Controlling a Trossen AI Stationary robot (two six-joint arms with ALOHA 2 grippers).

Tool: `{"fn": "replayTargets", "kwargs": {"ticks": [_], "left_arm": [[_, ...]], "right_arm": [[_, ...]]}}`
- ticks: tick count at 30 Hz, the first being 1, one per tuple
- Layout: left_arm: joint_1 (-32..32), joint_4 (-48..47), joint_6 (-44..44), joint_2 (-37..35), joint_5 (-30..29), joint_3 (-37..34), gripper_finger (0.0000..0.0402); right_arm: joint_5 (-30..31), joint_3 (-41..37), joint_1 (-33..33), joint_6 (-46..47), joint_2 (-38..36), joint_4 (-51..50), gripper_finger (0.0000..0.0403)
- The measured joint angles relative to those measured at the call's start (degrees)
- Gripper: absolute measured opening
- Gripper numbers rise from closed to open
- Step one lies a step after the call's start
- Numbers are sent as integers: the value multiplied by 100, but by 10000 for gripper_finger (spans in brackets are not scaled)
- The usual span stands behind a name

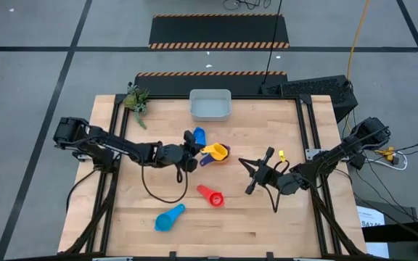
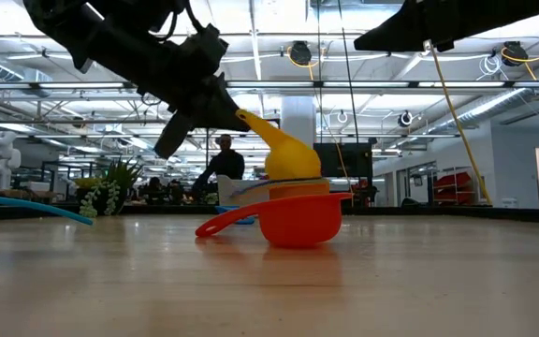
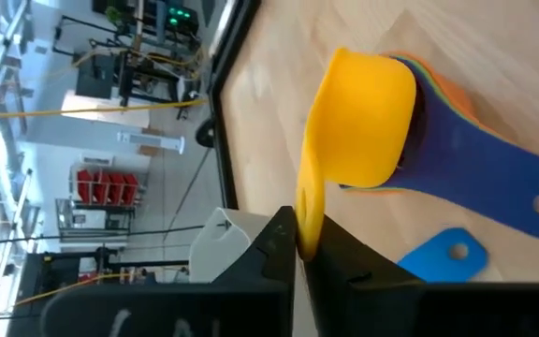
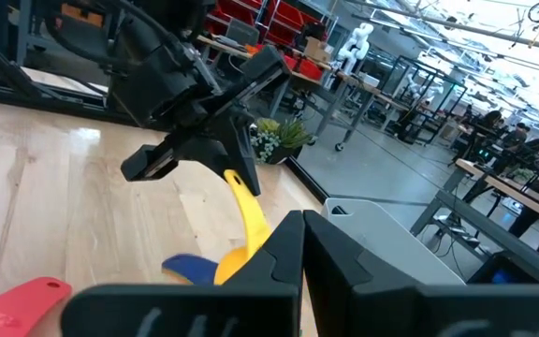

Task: Nest measuring cups in basket
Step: Stack the yellow measuring cup into the purple measuring cup

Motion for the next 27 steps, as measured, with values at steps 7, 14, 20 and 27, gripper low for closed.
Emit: {"fn": "replayTargets", "kwargs": {"ticks": [7, 14, 20, 27], "left_arm": [[-41, 380, 208, -6, -125, 0, 14], [-12, 423, 43, -7, -290, 0, 9], [8, 402, -205, -7, -290, 0, 11], [66, 382, -475, 249, -321, 2, 18]], "right_arm": [[-2, 0, 0, -2, 0, -1, 0], [-2, 0, 0, -79, 0, -1, 0], [-7, 0, -63, -99, 0, -1, 0], [-31, 0, -76, -62, 0, 1, 0]]}}
